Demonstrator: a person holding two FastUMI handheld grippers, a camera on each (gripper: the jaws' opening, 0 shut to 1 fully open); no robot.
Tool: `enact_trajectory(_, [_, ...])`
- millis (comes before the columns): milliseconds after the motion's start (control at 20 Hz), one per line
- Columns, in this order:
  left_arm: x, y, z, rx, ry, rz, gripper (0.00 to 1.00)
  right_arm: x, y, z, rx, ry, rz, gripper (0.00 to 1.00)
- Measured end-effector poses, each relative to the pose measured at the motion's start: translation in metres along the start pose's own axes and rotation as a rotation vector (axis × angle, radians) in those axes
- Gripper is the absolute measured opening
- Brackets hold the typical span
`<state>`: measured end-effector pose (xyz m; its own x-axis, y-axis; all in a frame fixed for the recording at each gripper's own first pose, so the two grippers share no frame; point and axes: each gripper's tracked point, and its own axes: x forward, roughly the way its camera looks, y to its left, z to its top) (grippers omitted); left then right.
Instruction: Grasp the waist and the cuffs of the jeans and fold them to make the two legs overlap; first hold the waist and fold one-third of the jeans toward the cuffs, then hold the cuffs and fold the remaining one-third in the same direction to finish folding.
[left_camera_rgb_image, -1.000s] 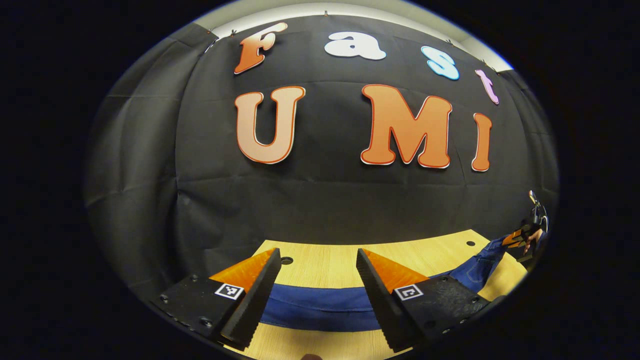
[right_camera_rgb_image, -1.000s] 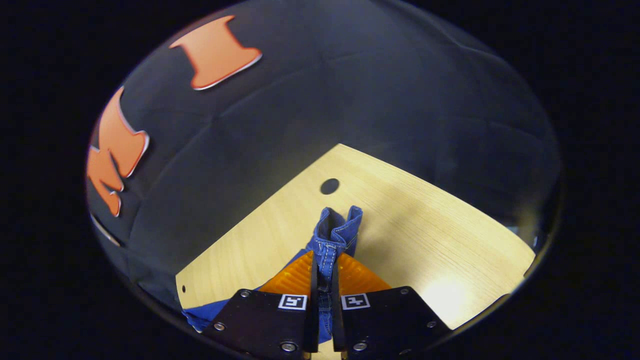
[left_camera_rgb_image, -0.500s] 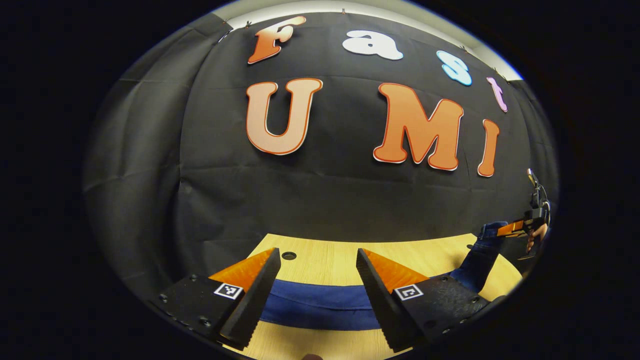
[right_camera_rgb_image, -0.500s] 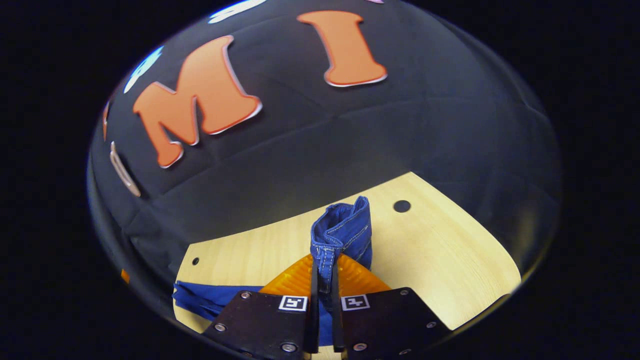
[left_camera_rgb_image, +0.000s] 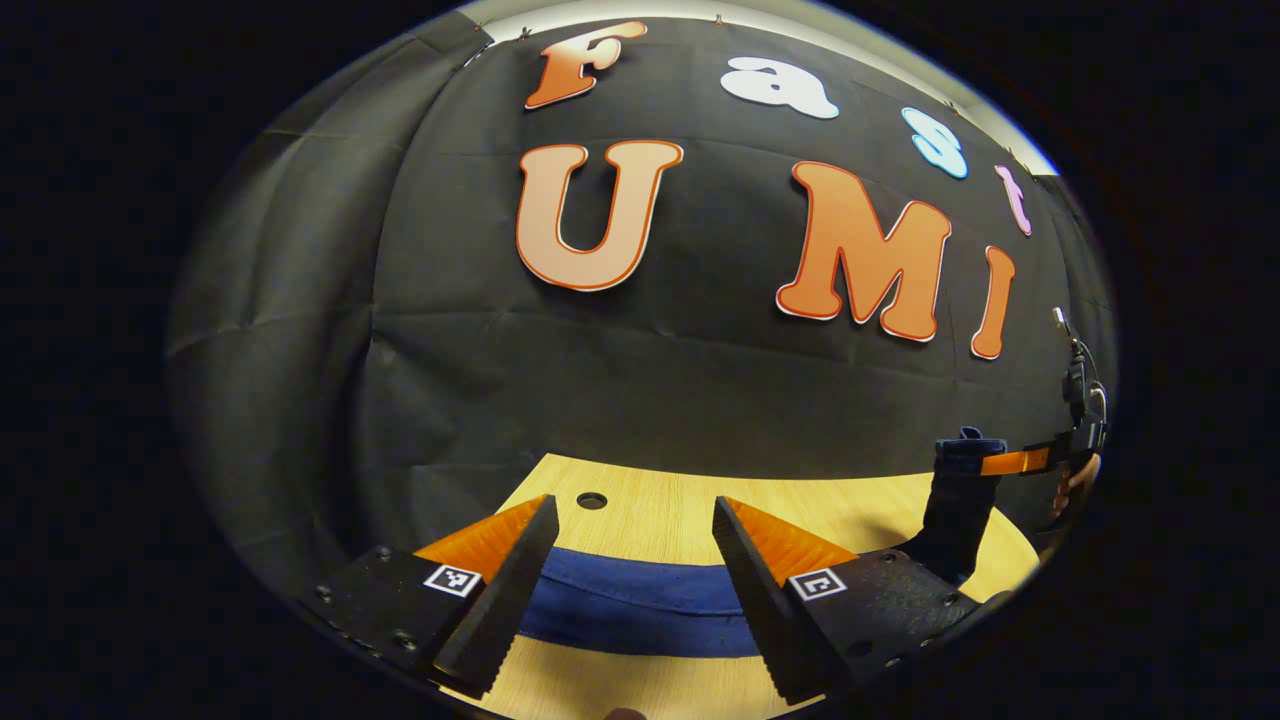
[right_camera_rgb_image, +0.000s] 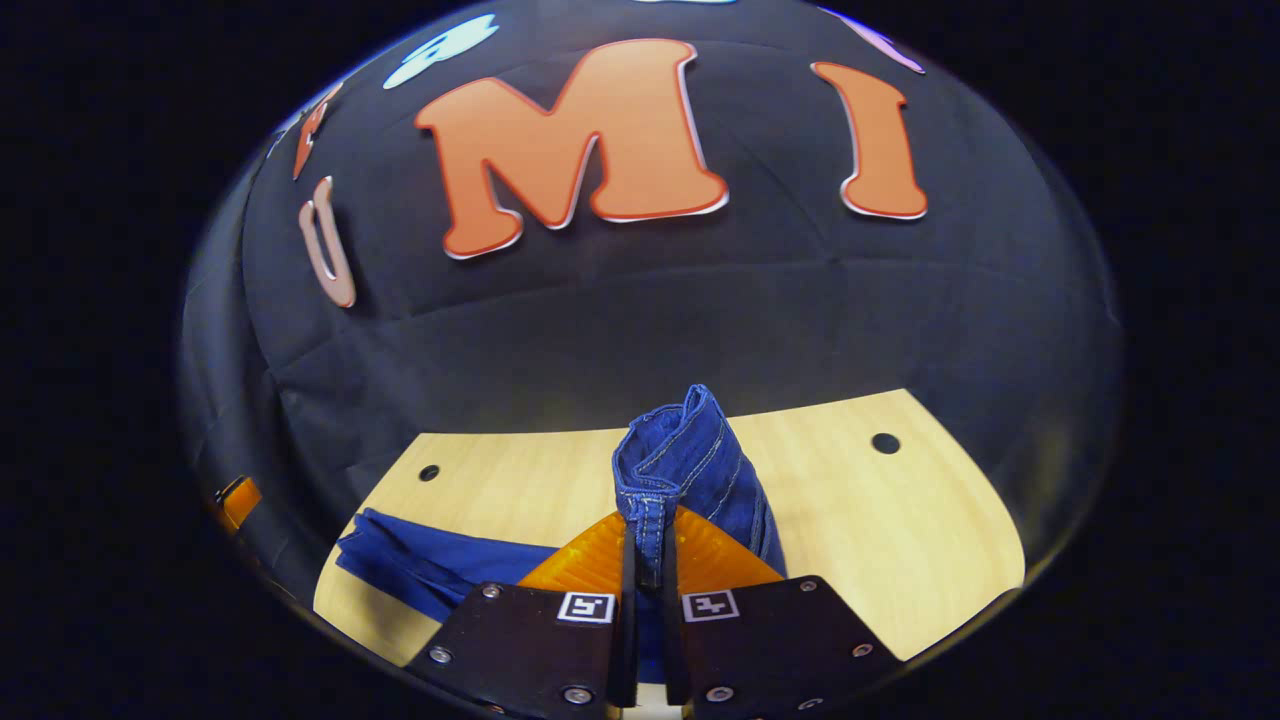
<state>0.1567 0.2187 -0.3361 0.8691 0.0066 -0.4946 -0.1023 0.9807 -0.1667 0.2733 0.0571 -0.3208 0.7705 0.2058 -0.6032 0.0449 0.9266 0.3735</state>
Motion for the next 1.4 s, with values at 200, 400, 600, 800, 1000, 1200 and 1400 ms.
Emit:
enact_trajectory(200, [0.002, 0.018, -0.012, -0.021, 0.022, 0.020, 0.96, 0.003, 0.048, -0.034, -0.082, 0.041, 0.048, 0.11])
enact_trajectory(400, [0.003, 0.039, -0.028, -0.031, 0.064, 0.056, 0.96, 0.021, 0.068, -0.075, -0.133, 0.102, 0.060, 0.11])
enact_trajectory(600, [0.008, 0.052, -0.047, -0.049, 0.121, 0.076, 0.96, 0.036, 0.087, -0.108, -0.151, 0.161, 0.086, 0.11])
enact_trajectory(800, [0.020, 0.054, -0.074, -0.098, 0.212, 0.075, 0.96, 0.031, 0.101, -0.139, -0.146, 0.259, 0.134, 0.10])
enact_trajectory(1000, [0.032, 0.058, -0.121, -0.282, 0.379, 0.064, 0.96, 0.009, 0.119, -0.149, -0.178, 0.279, 0.209, 0.34])
enact_trajectory(1200, [0.034, 0.068, -0.173, -0.524, 0.525, 0.095, 0.96, -0.002, 0.112, -0.132, -0.211, 0.225, 0.203, 0.60])
enact_trajectory(1400, [0.040, 0.095, -0.201, -0.743, 0.567, 0.147, 0.96, -0.014, 0.086, -0.098, -0.253, 0.133, 0.139, 0.75])
